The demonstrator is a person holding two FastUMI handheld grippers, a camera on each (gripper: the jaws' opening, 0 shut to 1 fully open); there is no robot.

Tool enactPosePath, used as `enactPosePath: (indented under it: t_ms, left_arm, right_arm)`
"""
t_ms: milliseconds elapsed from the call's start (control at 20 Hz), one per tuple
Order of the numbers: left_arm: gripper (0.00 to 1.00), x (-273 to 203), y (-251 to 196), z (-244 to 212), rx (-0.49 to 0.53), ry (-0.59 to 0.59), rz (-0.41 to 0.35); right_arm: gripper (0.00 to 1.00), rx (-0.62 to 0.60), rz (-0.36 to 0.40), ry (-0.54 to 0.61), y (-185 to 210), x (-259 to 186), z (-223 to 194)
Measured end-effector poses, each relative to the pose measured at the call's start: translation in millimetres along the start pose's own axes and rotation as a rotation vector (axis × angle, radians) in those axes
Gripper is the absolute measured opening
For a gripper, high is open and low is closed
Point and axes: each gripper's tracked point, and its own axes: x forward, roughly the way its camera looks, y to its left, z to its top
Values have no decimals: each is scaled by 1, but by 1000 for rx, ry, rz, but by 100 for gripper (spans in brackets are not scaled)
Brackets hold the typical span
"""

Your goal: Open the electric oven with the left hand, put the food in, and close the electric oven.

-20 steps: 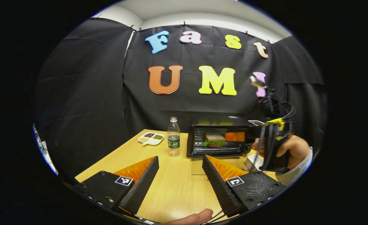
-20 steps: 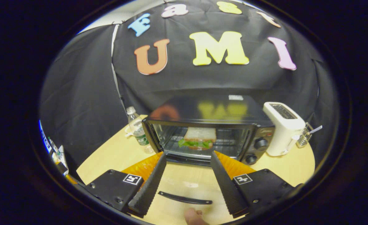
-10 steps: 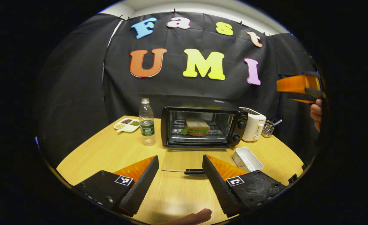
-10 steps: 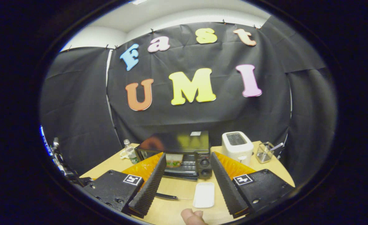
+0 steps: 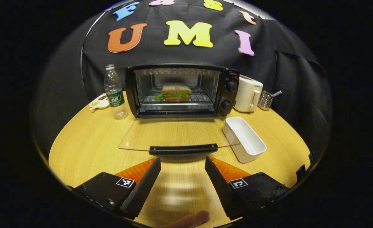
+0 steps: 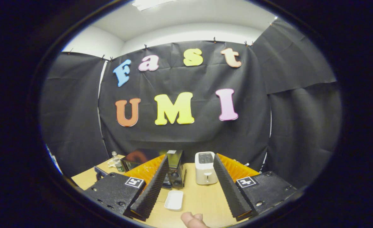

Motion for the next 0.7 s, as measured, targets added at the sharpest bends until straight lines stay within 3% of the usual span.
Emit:
enactPosePath:
  t_ms: [250,700]
  left_arm:
    - [94,23,-11,-14,-16,83,3]
    - [93,45,-10,-16,-45,141,24]
  right_arm:
    - [91,-8,-2,-50,-11,-22,8]
    - [92,13,-25,-26,-27,-9,-4]
